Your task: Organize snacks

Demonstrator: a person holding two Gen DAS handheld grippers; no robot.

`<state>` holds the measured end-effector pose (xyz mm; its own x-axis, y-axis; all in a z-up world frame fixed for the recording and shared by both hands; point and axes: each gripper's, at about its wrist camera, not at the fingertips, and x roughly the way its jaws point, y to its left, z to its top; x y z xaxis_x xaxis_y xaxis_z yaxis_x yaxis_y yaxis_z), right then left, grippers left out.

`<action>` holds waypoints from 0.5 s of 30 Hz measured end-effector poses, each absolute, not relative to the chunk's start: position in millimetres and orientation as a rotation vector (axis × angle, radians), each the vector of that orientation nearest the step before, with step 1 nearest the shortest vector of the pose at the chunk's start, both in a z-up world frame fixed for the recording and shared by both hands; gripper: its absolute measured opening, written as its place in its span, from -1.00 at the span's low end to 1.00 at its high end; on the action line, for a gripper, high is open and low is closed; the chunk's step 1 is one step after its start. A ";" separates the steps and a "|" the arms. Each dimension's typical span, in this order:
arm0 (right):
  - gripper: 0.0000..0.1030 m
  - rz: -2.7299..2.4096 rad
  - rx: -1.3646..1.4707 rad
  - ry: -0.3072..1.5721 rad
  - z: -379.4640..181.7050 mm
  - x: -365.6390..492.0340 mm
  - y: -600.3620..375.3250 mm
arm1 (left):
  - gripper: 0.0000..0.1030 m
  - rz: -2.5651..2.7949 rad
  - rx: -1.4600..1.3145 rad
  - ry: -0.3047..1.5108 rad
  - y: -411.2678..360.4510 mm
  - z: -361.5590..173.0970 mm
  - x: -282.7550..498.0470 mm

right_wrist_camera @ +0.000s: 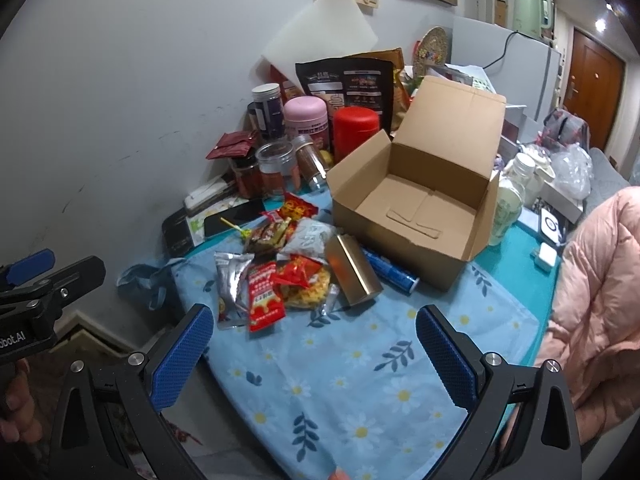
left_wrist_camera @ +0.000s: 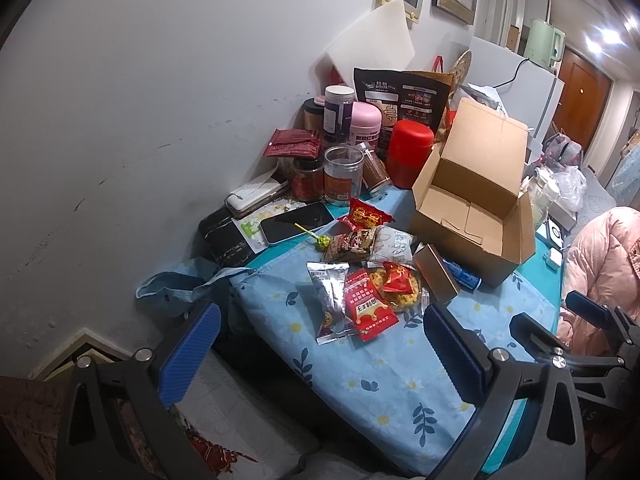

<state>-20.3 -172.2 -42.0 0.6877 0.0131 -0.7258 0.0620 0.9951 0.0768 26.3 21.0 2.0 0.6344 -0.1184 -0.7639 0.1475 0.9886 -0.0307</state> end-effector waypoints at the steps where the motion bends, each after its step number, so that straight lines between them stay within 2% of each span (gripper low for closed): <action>1: 1.00 -0.026 0.101 0.814 -43.4 -18.9 -172.6 | 1.00 -0.154 0.033 0.875 20.8 0.6 27.7; 15: 1.00 0.011 0.130 0.841 -71.8 8.1 -176.7 | 1.00 -0.199 0.006 0.957 22.4 -29.8 70.7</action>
<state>8.1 -176.7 -71.8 0.6670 0.0609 -0.7426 0.0420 0.9920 0.1191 70.7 22.4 -29.8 0.5594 -0.1663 -0.8121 0.1720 0.9816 -0.0826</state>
